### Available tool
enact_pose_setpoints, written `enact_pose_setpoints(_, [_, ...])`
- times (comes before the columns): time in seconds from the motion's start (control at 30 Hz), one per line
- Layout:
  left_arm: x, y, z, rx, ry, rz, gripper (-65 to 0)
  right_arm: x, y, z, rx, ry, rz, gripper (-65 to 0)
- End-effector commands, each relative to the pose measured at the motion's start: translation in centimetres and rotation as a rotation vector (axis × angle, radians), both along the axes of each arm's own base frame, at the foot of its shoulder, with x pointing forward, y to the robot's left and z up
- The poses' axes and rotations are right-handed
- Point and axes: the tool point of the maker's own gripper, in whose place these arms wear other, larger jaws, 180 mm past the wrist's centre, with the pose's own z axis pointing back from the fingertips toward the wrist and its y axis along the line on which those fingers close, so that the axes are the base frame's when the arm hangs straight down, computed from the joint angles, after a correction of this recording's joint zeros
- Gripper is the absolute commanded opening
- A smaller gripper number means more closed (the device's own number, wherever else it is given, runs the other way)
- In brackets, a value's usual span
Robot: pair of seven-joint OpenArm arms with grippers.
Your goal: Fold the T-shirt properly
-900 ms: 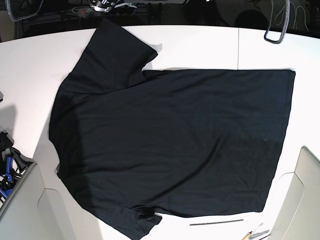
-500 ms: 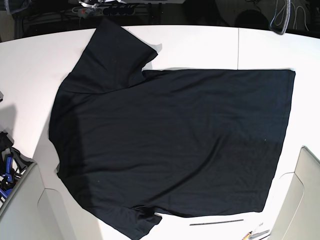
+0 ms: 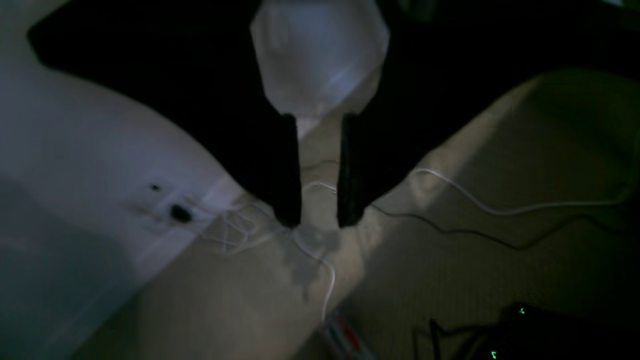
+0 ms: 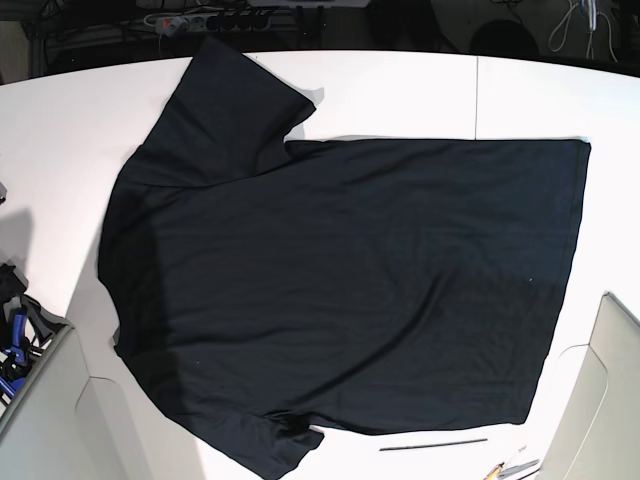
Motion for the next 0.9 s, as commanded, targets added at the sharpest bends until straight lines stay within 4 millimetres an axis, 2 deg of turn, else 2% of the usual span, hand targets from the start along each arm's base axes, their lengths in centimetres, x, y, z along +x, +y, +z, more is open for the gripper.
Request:
enact_pose_setpoints(0.0, [-0.7, 0.0, 0.6, -0.021, 0.014, 0.012, -49.1, -0.3, -0.3, 0.6, 0.004, 0.008, -0.007, -42.1])
enact_pose_setpoints(0.1, [-1.4, 0.5, 1.5, -0.029, 0.015, 0.051, -49.1, -0.5, -0.1, 1.9, -0.010, 0.023, -0.037, -42.1])
enact_pose_setpoints(0.23, [-0.7, 1.4, 2.7, -0.019, -0.032, 0.118, -49.1, 0.8, 0.1, 3.6, -0.015, 0.020, -0.136, -42.1])
enact_pose_setpoints(0.5, [1.4, 2.5, 6.6, -0.007, -0.154, 0.228, -49.1, 4.4, -0.6, 8.7, 0.022, 0.007, -0.270, -42.1])
enact_pose_setpoints(0.7, [3.2, 4.0, 9.0, 0.012, -0.229, 0.306, -49.1, 7.0, 1.2, 13.2, 0.128, -0.029, -0.376, -42.1])
enact_pose_setpoints(0.87, [4.6, 5.5, 11.2, 0.041, -0.289, 0.330, -49.1, 11.0, 1.7, 16.7, 0.198, -0.114, -0.442, -42.1])
